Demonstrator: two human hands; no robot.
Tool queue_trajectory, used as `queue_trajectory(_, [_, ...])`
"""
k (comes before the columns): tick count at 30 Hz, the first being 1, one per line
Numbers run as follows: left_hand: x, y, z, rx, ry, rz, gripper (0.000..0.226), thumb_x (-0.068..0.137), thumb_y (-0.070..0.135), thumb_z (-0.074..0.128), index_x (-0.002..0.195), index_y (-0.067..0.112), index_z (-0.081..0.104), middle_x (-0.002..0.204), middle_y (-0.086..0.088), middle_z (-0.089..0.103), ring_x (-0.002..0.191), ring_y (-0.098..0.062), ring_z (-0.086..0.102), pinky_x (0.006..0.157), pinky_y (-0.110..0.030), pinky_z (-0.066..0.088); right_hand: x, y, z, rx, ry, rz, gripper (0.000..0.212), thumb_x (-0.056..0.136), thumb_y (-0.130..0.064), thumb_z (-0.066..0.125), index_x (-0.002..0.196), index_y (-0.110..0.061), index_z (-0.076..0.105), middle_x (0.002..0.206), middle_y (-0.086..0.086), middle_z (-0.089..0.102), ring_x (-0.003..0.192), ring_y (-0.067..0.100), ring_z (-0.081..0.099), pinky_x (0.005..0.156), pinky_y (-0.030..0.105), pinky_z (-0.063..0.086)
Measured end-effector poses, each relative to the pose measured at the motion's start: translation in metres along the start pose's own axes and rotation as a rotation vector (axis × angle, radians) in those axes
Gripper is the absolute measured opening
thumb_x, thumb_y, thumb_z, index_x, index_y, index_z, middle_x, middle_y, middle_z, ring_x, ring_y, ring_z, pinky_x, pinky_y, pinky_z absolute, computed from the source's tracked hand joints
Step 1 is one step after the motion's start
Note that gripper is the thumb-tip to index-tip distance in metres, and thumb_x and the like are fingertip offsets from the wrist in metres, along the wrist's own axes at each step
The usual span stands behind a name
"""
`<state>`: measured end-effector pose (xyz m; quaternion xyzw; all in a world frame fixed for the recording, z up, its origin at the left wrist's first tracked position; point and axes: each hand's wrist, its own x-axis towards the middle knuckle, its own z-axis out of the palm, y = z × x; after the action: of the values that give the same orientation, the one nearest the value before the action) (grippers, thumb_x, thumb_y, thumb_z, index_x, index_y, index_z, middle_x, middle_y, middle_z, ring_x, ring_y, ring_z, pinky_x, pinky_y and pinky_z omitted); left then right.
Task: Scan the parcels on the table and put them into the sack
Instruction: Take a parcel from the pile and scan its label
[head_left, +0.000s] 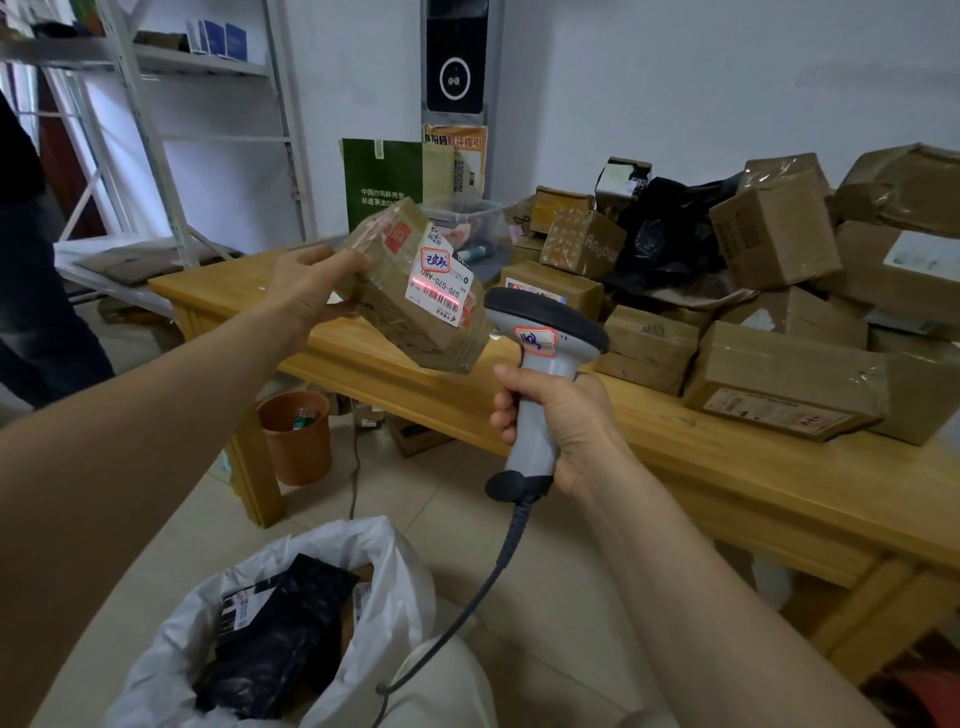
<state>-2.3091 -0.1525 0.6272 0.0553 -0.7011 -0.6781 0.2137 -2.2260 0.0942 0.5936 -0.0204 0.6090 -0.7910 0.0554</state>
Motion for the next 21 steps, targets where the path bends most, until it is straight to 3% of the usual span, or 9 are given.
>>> queue_trajectory(3, [-0.005,-0.007,-0.014,-0.115,0.007,-0.098,0.049,0.082,0.024,0.071,0.124,0.007,0.053,0.118,-0.011,0.057,0.109,-0.023,0.059,0.065,-0.026,0.058,0.006,0.01,0.0,0.039,0.033,-0.022,0.014,0.084,-0.021,0.071,0.086,-0.01,0.062,0.072,0.011,0.071,0.054,0.015,0.063,0.049,0.023,0.05])
queue_trajectory(7, [-0.026,-0.033,-0.04,-0.317,-0.057,-0.265,0.047,0.087,0.026,0.062,0.127,0.007,0.047,0.115,-0.011,0.053,0.107,-0.027,0.06,0.067,-0.033,0.059,0.021,0.035,0.002,0.133,0.154,0.08,0.022,0.081,-0.031,0.074,0.093,-0.017,0.061,0.091,0.013,0.07,0.071,0.019,0.068,0.055,0.027,0.056])
queue_trajectory(12, [-0.056,-0.082,-0.068,-0.346,-0.019,-0.473,0.034,0.086,0.032,0.059,0.111,0.01,0.051,0.115,-0.012,0.052,0.105,-0.028,0.057,0.083,-0.038,0.055,0.032,0.077,0.021,0.167,0.137,0.213,0.023,0.074,-0.025,0.08,0.086,-0.018,0.062,0.079,0.002,0.065,0.068,0.015,0.06,0.057,0.028,0.052])
queue_trajectory(14, [-0.066,-0.105,-0.085,-0.34,0.007,-0.51,0.039,0.083,0.036,0.061,0.111,0.01,0.053,0.12,-0.014,0.052,0.11,-0.03,0.055,0.088,-0.04,0.054,0.033,0.099,0.031,0.17,0.121,0.257,0.02,0.074,-0.022,0.079,0.084,-0.017,0.062,0.076,0.001,0.064,0.066,0.015,0.058,0.057,0.029,0.051])
queue_trajectory(16, [-0.075,-0.126,-0.101,-0.347,0.034,-0.563,0.045,0.082,0.036,0.058,0.115,0.006,0.054,0.115,-0.016,0.052,0.107,-0.03,0.056,0.081,-0.038,0.058,0.034,0.122,0.04,0.175,0.102,0.303,0.017,0.076,-0.017,0.077,0.082,-0.016,0.061,0.071,0.0,0.063,0.064,0.014,0.057,0.058,0.029,0.05])
queue_trajectory(18, [-0.085,-0.147,-0.112,-0.393,0.086,-0.627,0.047,0.084,0.033,0.055,0.12,0.002,0.053,0.106,-0.016,0.053,0.099,-0.029,0.057,0.063,-0.033,0.059,0.034,0.145,0.048,0.206,0.073,0.362,0.015,0.077,-0.013,0.076,0.083,-0.015,0.062,0.072,0.001,0.064,0.064,0.014,0.057,0.06,0.028,0.049])
queue_trajectory(21, [-0.1,-0.18,-0.126,-0.452,0.157,-0.71,0.054,0.084,0.031,0.054,0.129,0.001,0.051,0.109,-0.017,0.053,0.103,-0.03,0.056,0.057,-0.029,0.057,0.039,0.182,0.059,0.186,0.036,0.41,0.026,0.071,-0.013,0.077,0.094,-0.014,0.065,0.084,0.002,0.072,0.07,0.014,0.067,0.062,0.026,0.055])
